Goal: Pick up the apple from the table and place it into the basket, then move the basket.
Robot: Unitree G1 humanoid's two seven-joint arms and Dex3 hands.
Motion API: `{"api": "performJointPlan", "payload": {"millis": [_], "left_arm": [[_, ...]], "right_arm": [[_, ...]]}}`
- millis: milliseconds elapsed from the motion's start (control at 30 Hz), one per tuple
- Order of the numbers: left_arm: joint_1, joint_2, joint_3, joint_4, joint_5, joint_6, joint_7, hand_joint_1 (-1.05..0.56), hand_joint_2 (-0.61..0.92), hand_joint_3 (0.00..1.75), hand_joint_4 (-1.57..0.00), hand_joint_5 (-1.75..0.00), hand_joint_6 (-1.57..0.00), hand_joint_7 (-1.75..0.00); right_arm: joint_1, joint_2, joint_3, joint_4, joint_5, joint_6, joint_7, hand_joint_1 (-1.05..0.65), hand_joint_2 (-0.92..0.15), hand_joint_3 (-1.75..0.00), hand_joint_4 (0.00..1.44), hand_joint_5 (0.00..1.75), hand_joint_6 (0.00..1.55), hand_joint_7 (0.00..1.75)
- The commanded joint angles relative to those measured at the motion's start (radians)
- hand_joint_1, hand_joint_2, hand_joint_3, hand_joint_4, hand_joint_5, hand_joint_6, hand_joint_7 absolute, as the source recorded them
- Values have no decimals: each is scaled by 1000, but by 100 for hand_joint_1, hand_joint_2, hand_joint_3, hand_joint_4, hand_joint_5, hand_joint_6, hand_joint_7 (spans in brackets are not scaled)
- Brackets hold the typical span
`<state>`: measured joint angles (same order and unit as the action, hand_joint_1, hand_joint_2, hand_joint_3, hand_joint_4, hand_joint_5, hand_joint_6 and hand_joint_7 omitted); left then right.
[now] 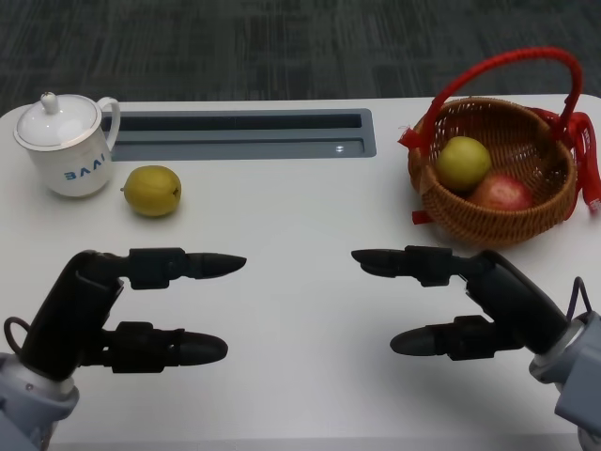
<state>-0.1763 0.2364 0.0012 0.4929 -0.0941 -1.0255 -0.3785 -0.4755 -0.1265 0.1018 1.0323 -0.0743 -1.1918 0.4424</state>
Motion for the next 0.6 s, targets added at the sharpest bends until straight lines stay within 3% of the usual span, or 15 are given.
{"api": "performJointPlan", "payload": {"millis": [33, 600], "left_arm": [[2, 15, 7, 1, -14, -7, -6, -42, 63, 0, -103, -1, -95, -1], [12, 20, 5, -9, -25, -11, -13, -41, 64, 0, -104, -1, -95, 0]], "right_arm": [[-1, -3, 0, 0, 4, -22, -12, -46, -88, 0, 68, 1, 61, 0], [14, -2, 12, -28, 10, -29, -18, -44, -87, 0, 69, 0, 63, 0]]}}
